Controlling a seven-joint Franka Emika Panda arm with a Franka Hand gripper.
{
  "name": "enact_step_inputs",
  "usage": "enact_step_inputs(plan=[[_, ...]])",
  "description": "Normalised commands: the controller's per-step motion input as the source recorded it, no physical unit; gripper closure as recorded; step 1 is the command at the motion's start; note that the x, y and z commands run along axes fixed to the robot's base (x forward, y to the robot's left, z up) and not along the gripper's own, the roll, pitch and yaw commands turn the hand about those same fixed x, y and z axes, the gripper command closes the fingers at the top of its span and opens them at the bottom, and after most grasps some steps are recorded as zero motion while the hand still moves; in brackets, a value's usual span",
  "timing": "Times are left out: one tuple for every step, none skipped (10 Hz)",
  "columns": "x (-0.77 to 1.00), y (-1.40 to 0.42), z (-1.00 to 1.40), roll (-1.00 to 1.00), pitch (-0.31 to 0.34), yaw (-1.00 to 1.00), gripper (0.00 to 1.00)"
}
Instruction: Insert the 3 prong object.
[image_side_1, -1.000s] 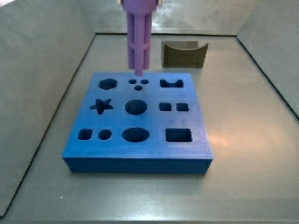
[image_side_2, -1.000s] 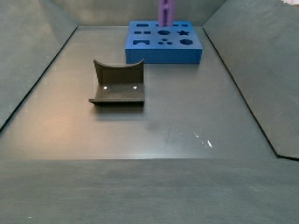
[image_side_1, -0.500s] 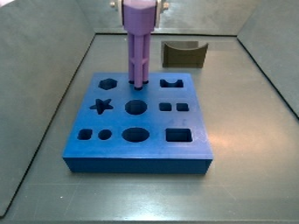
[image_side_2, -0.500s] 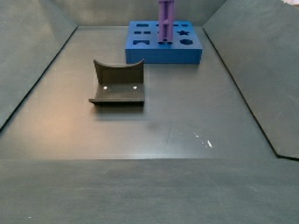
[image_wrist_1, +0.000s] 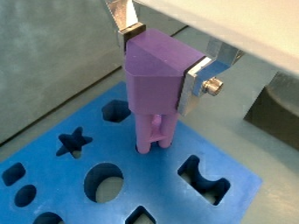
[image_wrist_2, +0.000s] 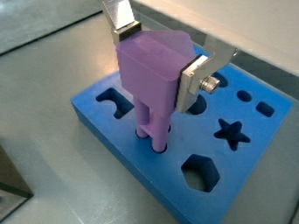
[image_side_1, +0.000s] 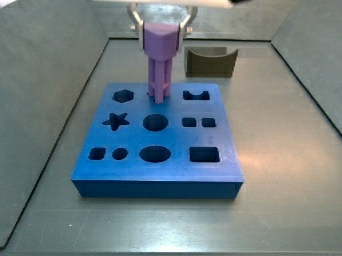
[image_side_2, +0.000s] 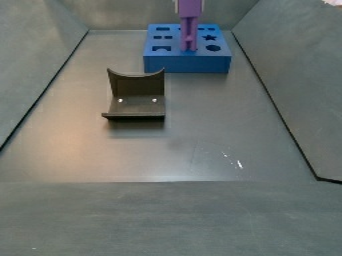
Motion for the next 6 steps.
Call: enact_step_inputs(plan=[[0.07,0.00,-0.41,0.00,-0.037,0.00,1.00],[0.01,0.00,-0.39,0.00,-0.054,0.00,1.00],[0.00,0.00,-0.25,-0.08,-0.083,0.00,1.00],[0.00,0.00,-0.10,-0.07,-0.071,0.00,1.00],[-0.05,0.00,-0.03,-0.01,-0.066,0.00,1.00],[0.00,0.00,0.00,0.00,0.000,0.00,1.00]])
